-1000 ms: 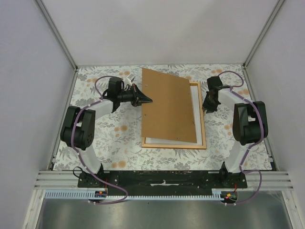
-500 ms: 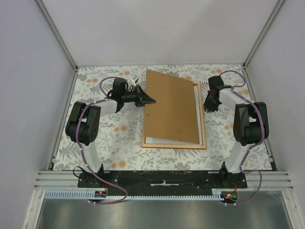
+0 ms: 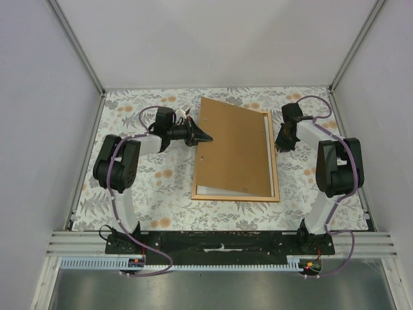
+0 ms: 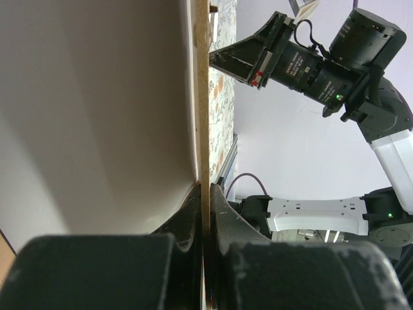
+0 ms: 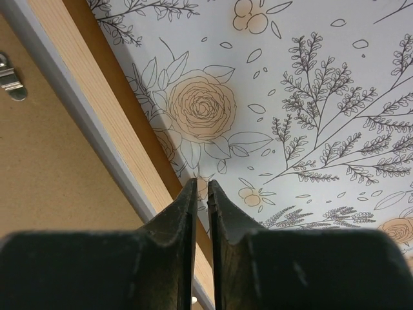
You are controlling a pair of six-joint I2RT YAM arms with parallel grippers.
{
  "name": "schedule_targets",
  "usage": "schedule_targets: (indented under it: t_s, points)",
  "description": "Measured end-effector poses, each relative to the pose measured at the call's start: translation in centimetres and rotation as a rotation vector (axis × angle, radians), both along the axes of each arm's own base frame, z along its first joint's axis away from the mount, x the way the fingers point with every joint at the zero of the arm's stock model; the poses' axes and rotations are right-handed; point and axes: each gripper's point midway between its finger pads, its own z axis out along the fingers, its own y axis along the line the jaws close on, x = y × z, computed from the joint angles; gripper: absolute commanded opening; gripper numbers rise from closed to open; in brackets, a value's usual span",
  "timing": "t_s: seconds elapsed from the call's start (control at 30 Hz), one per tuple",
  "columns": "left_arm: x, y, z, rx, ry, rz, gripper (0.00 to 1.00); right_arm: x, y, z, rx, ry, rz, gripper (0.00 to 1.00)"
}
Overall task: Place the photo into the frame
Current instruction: Place the backboard on the frame body.
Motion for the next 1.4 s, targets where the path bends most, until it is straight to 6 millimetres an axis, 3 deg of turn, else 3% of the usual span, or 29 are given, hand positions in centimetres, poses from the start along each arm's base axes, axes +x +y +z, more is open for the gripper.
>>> schedule_targets:
  t_s: [1.0, 1.17, 1.4]
  points:
    - [0.7, -1.4, -2.4, -0.012, 0.035, -0.038, 0.02, 0.3, 0.2, 0.0, 0.009, -0.011, 0.005, 0.15]
    - [0.8, -1.5, -2.7, -0.011, 0.044, -0.039, 0.18, 0.3, 0.2, -0.1, 0.008, -0.010, 0.005, 0.15]
    - [0.4, -1.3, -3.5, 0.010, 0.079, -0.043, 0.29, 0.3, 0.2, -0.4, 0.007, -0.002, 0.007, 0.14]
